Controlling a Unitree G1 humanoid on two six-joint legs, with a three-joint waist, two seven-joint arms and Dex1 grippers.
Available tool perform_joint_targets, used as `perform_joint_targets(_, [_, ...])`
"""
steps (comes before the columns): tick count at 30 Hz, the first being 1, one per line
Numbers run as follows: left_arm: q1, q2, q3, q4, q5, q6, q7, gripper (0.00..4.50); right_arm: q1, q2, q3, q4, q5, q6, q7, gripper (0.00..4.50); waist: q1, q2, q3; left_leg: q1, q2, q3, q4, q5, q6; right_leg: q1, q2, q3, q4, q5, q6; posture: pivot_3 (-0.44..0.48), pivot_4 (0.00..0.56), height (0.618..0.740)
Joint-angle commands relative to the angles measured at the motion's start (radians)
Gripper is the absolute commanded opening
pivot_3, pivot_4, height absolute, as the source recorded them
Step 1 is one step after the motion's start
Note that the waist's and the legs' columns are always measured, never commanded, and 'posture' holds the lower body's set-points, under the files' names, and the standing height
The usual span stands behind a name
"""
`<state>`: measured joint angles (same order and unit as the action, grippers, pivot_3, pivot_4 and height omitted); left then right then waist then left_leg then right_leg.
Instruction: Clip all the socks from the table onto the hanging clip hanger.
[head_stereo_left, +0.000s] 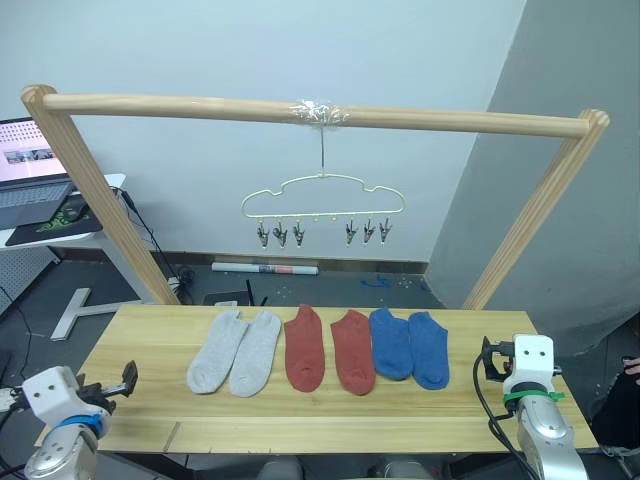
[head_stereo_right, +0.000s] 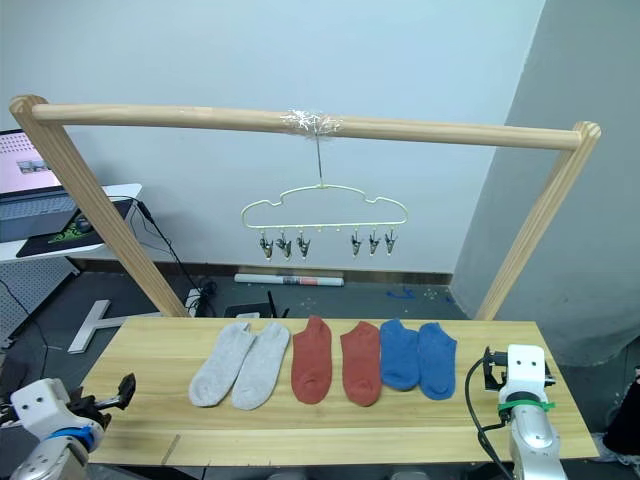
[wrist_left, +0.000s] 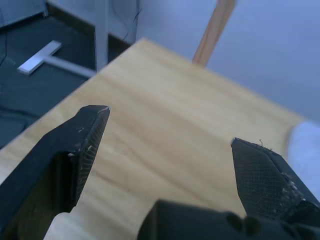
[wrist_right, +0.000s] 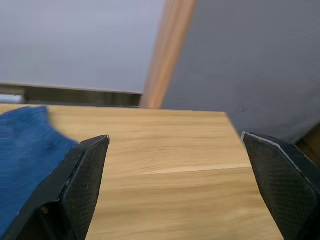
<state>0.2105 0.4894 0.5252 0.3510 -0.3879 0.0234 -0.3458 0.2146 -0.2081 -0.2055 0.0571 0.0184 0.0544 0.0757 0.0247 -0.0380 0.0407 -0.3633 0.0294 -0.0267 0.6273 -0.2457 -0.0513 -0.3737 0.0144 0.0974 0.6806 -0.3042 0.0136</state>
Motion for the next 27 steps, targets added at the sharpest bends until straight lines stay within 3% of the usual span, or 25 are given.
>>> perform_joint_targets(1, [0.047,-0.001,0.019,-0.247,-0.068,0.09,-0.013,4.5,-0.02,-0.025,0.0,-0.076,0.052,0.01,0.07,4.46,0.0,0.001,0.007,0.0,0.0,0.0,0.0,0.0,0.0,0.0,0.0,0.001,0.0,0.0,0.0,0.2,0.056,0.74])
perform_joint_targets(4, [0.109,0.024,-0.036,-0.497,-0.074,0.142,-0.061,4.5,-0.037,-0.087,0.04,-0.135,0.064,0.05,0.173,4.46,0.001,0.003,0.025,0.0,0.001,0.0,0.001,0.0,0.0,0.0,0.0,0.001,-0.001,-0.001,-0.001,0.199,0.068,0.74])
perform_joint_targets(7, [0.105,0.028,-0.048,-0.608,-0.075,0.167,-0.067,3.95,-0.061,-0.136,0.071,-0.188,0.089,0.082,0.256,4.5,0.002,0.002,0.042,0.0,0.001,0.0,0.002,0.0,0.001,0.0,-0.001,0.002,-0.001,-0.001,-0.001,0.198,0.084,0.74])
perform_joint_targets(11, [0.011,0.027,-0.103,-0.675,-0.081,0.218,-0.063,2.74,-0.131,-0.195,0.134,-0.294,0.147,0.173,0.382,4.5,0.001,0.008,0.061,0.0,0.0,0.001,0.001,0.0,0.001,0.0,0.0,0.002,-0.001,-0.001,-0.001,0.194,0.11,0.74])
perform_joint_targets(16, [-0.098,0.012,-0.172,-0.696,-0.042,0.274,-0.026,1.07,-0.238,-0.203,0.188,-0.364,0.196,0.271,0.439,4.5,0.001,0.004,0.083,-0.003,0.0,0.0,0.0,-0.001,0.0,-0.001,0.003,-0.001,0.0,0.002,0.005,0.194,0.127,0.74])
perform_joint_targets(19, [-0.181,-0.014,-0.237,-0.679,-0.013,0.266,-0.017,1.07,-0.355,-0.186,0.245,-0.381,0.233,0.327,0.485,4.5,0.001,0.003,0.096,-0.007,-0.001,0.0,0.0,-0.002,0.0,-0.004,0.003,-0.002,-0.001,0.002,0.008,0.201,0.142,0.74])
perform_joint_targets(23, [-0.229,-0.039,-0.271,-0.66,0.005,0.266,-0.006,1.07,-0.424,-0.18,0.278,-0.396,0.275,0.378,0.526,4.5,0.006,0.001,0.103,-0.019,-0.001,-0.003,0.002,-0.001,0.0,-0.014,0.002,-0.004,-0.001,0.007,0.005,0.211,0.154,0.74])
perform_joint_targets(27, [-0.309,-0.067,-0.306,-0.582,0.072,0.225,0.024,1.07,-0.507,-0.178,0.311,-0.415,0.325,0.422,0.584,4.5,0.01,0.001,0.12,-0.021,-0.002,-0.007,0.002,-0.002,0.0,-0.014,0.002,-0.007,-0.001,0.007,0.005,0.196,0.169,0.74])
